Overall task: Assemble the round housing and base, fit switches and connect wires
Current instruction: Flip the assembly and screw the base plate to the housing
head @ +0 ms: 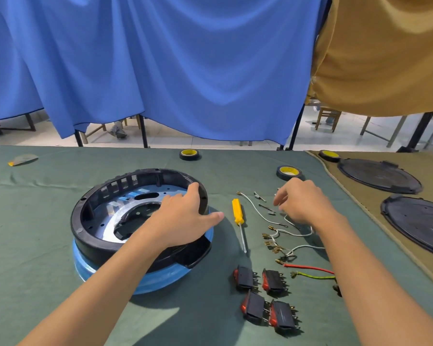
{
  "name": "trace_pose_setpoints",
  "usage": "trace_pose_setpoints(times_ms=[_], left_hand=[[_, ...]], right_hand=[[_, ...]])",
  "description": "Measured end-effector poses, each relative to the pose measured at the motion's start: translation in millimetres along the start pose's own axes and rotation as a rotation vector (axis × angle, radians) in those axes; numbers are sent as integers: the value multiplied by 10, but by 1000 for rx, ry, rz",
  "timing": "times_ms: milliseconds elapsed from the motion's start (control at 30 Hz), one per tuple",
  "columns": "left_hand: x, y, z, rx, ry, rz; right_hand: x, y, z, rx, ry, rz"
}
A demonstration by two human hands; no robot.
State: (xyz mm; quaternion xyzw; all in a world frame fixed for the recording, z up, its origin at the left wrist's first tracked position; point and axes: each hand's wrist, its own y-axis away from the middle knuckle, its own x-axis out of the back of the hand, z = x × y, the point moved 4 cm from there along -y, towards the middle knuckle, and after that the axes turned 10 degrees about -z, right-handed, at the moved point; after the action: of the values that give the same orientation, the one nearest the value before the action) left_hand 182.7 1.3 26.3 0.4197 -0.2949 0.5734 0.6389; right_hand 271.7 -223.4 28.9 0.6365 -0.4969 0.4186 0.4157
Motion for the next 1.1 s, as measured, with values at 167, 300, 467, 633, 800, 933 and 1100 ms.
trace_pose_setpoints(times_ms=[167,300,467,633,800,933,1100], left_hand=[[8,-5,-5,-10,83,-8],[19,-8,-22,-12,139,-19],[11,-28,-39,-17,156,-22],[4,-40,-45,-23,150,-22],[15,-39,-46,-30,136,-5],[14,-40,-42,-38,125,1],[17,-34,-41,-41,131,-3]], right_hand=[[-175,-20,-121,75,71,-46],[-220,6,-171,55,121,-5],[-194,18,-244,74,165,11],[-230,-11,-177,113,43,-55],[10,-27,-71,133,-129,73],[-73,-60,-22,117,-76,3],[-236,-117,-36,74,27,-7]])
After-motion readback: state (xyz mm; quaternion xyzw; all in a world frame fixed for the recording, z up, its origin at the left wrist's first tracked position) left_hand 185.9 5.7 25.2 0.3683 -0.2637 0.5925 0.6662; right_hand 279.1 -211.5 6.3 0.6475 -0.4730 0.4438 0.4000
